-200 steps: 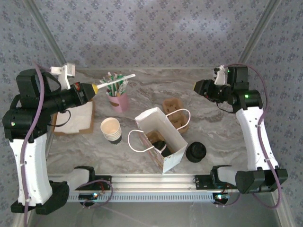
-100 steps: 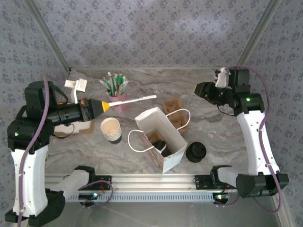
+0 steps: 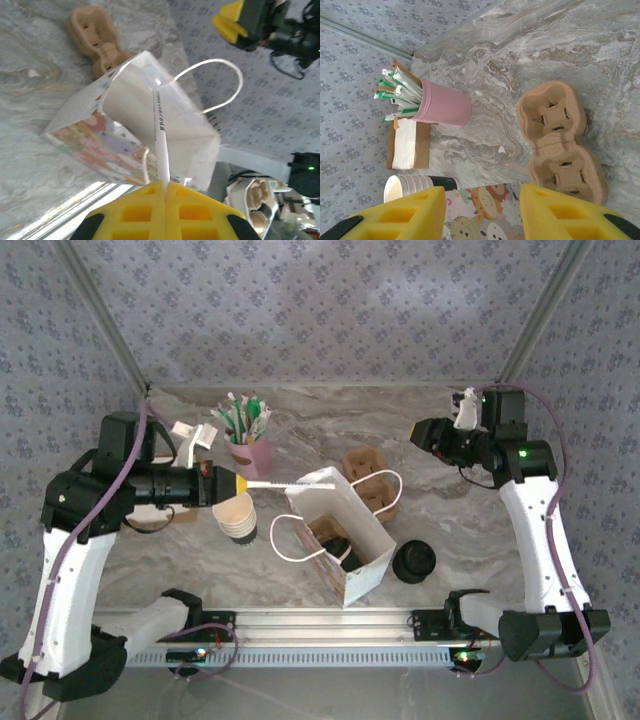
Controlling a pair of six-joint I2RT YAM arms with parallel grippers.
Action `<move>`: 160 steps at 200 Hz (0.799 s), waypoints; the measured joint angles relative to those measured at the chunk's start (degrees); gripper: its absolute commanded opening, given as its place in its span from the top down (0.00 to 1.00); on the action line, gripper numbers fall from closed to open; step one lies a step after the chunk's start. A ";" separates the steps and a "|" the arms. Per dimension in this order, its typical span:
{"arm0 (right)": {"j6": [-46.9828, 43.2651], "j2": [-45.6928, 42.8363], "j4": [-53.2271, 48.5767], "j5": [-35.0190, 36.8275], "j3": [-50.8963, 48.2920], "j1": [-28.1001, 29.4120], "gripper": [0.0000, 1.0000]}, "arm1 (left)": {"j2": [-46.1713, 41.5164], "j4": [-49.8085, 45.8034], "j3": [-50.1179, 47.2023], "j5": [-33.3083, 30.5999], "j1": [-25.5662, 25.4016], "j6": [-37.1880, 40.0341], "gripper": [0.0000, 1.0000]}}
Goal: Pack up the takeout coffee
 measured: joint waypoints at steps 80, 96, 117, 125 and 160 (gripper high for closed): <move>0.00 0.00 0.35 -0.15 -1.77 -0.04 0.54 | 13.77 -9.38 14.03 -18.84 -15.58 0.76 1.00; -0.02 0.00 0.39 -0.48 -1.90 -0.04 0.54 | 18.18 -11.87 19.76 -23.21 -19.02 0.74 1.00; -0.17 0.00 0.59 -0.92 -2.34 -0.07 0.54 | 23.74 -15.08 27.30 -28.13 -22.91 0.70 1.00; -0.20 0.00 0.70 -1.14 -2.56 -0.15 0.54 | 26.12 -16.15 30.49 -29.86 -24.46 0.55 1.00; -0.28 0.00 1.14 -2.03 -3.17 -0.44 0.54 | 34.47 -17.18 38.53 -33.90 -30.10 0.55 1.00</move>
